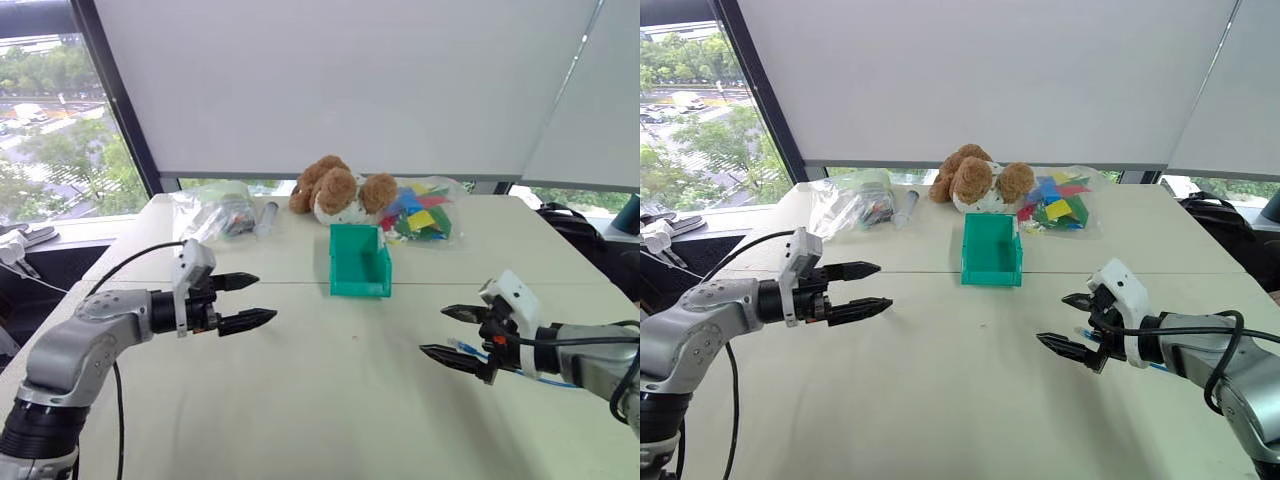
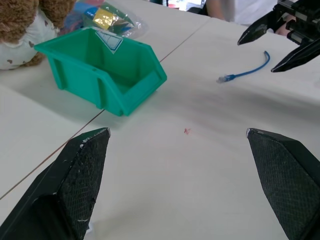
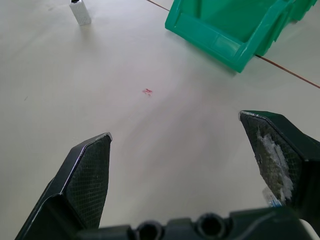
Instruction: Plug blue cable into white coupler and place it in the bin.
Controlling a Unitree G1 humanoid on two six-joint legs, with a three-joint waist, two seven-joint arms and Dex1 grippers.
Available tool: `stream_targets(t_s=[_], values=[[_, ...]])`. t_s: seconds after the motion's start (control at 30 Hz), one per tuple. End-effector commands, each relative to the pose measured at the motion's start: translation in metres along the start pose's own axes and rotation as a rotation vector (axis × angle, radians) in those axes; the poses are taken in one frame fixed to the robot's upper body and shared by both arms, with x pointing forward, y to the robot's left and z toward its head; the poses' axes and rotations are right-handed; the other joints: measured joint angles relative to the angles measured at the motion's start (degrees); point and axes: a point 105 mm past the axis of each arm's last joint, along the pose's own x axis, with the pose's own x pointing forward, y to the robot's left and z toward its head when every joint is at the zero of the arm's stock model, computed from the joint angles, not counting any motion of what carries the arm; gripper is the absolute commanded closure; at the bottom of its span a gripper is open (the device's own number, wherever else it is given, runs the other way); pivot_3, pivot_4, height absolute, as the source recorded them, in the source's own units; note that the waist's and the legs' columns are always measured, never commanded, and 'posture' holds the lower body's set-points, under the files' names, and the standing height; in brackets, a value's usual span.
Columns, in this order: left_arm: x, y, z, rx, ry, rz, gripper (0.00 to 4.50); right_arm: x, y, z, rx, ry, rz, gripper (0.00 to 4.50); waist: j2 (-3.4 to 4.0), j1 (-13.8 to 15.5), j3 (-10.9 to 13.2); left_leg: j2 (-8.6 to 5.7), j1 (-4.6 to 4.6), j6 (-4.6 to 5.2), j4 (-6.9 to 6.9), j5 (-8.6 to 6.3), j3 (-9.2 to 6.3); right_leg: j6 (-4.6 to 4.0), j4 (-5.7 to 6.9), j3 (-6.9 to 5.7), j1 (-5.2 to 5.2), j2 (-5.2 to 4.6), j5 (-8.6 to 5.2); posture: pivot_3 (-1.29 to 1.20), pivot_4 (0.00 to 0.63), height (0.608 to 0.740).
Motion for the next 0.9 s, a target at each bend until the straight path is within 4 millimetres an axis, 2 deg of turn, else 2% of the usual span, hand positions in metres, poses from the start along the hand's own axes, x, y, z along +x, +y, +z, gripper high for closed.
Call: stream_targets(t_s=[0.03, 0.23, 0.5, 0.57, 0.73, 0.9], values=[[0.006, -0.003, 0.007, 0.026, -0.022, -0.021, 0.00, -0.005, -0.006, 0.002, -0.018, 0.000, -0.041, 0.06, 0.00, 0.0, 0.0, -0.01, 0.00, 0.00, 0.00, 0.00, 0.00, 0.00, 0.00, 0.00, 0.01, 0.00, 0.00, 0.00, 0.150, 0.740], [0.020, -0.002, 0.004, 0.040, -0.033, -0.049, 0.00, -0.013, -0.027, -0.024, 0.018, 0.072, -0.149, 0.06, -0.01, 0.0, 0.0, -0.02, 0.00, 0.00, 0.00, 0.00, 0.00, 0.01, 0.00, -0.01, 0.02, 0.01, 0.00, 0.00, 0.150, 0.740], [0.033, 0.000, 0.000, 0.053, -0.045, -0.080, 0.00, -0.034, -0.059, -0.083, 0.077, 0.195, -0.234, 0.06, 0.00, 0.0, 0.0, -0.02, 0.02, 0.00, 0.01, 0.00, 0.03, 0.18, 0.00, -0.01, 0.03, 0.06, 0.10, 0.00, 0.150, 0.740], [0.034, -0.001, 0.001, 0.055, -0.047, -0.083, 0.00, -0.036, -0.065, -0.092, 0.104, 0.194, -0.235, 0.06, 0.00, -0.1, 0.0, -0.02, 0.03, 0.00, 0.01, 0.00, 0.03, 0.19, 0.00, -0.01, 0.04, 0.07, 0.10, 0.00, 0.150, 0.740], [0.031, -0.001, 0.001, 0.055, -0.055, -0.074, 0.00, -0.035, -0.079, -0.117, 0.163, 0.222, -0.223, 0.06, 0.00, -0.3, 0.0, 0.00, 0.08, 0.00, 0.01, 0.00, 0.06, 0.19, 0.02, 0.01, 0.07, 0.09, 0.10, 0.00, 0.150, 0.740], [0.031, -0.001, 0.001, 0.058, -0.057, -0.068, 0.00, -0.025, -0.086, -0.124, 0.185, 0.218, -0.193, 0.06, 0.00, -0.4, 0.0, 0.00, 0.09, 0.00, 0.01, 0.00, 0.06, 0.20, 0.03, 0.01, 0.08, 0.10, 0.11, 0.00, 0.150, 0.740]])
